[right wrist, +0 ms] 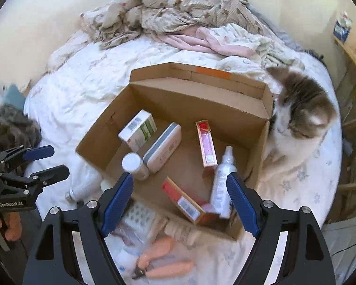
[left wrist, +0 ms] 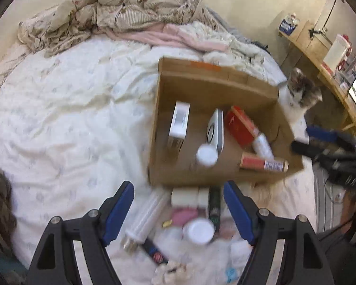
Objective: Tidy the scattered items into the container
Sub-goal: 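Move both grippers back toward the remaining pile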
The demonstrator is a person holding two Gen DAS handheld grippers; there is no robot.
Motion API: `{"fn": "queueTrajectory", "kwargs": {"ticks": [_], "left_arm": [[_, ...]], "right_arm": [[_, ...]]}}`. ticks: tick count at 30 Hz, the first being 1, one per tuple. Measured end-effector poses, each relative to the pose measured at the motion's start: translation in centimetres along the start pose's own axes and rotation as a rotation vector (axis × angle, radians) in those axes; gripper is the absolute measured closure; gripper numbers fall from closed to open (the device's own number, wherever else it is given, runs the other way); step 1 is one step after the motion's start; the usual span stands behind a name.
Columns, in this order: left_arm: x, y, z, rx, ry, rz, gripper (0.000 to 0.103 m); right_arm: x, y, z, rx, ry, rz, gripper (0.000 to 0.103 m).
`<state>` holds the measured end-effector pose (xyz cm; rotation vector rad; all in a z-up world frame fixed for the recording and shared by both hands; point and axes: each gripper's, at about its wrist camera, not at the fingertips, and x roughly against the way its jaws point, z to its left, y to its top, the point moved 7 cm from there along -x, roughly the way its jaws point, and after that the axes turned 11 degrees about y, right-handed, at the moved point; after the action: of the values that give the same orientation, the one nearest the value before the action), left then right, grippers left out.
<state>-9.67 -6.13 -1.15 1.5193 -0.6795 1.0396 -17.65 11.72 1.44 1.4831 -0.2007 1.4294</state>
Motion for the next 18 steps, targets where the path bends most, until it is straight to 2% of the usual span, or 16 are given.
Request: {"fn": "queueTrajectory", "kwargs": {"ticks": [2, 6, 10, 15, 18], "left_arm": [[-0.4, -1.3, 0.2, -0.009, 0.013, 0.023, 0.025], [-1.6, -3.5, 0.2, -0.024, 0.028, 0.04, 0.025], [-2.5, -4.9, 0.0, -0.022, -0.017, 0.062, 0.025], [-2.8, -5.2, 0.0, -0.004, -0.045, 0.074, 0.025], [-3.0, -5.4, 0.1, -0.014, -0.019, 0.058, 0.025]], "right_arm": [[0.8, -0.9, 0.2, -0.009, 0.005, -0.004, 0.019], [1.6, -3.9, 0.8, -0.067, 0.075, 0.024, 0.019], [1.4, -6.9, 0.3, -0.136, 0.086, 0.053, 0.019], [1.0, -8.5, -2.0, -0.278, 0.121, 0.039, 0.019], [0.2, -9.2, -3.1, -0.346, 0.141, 0.052, 0.019]]}}
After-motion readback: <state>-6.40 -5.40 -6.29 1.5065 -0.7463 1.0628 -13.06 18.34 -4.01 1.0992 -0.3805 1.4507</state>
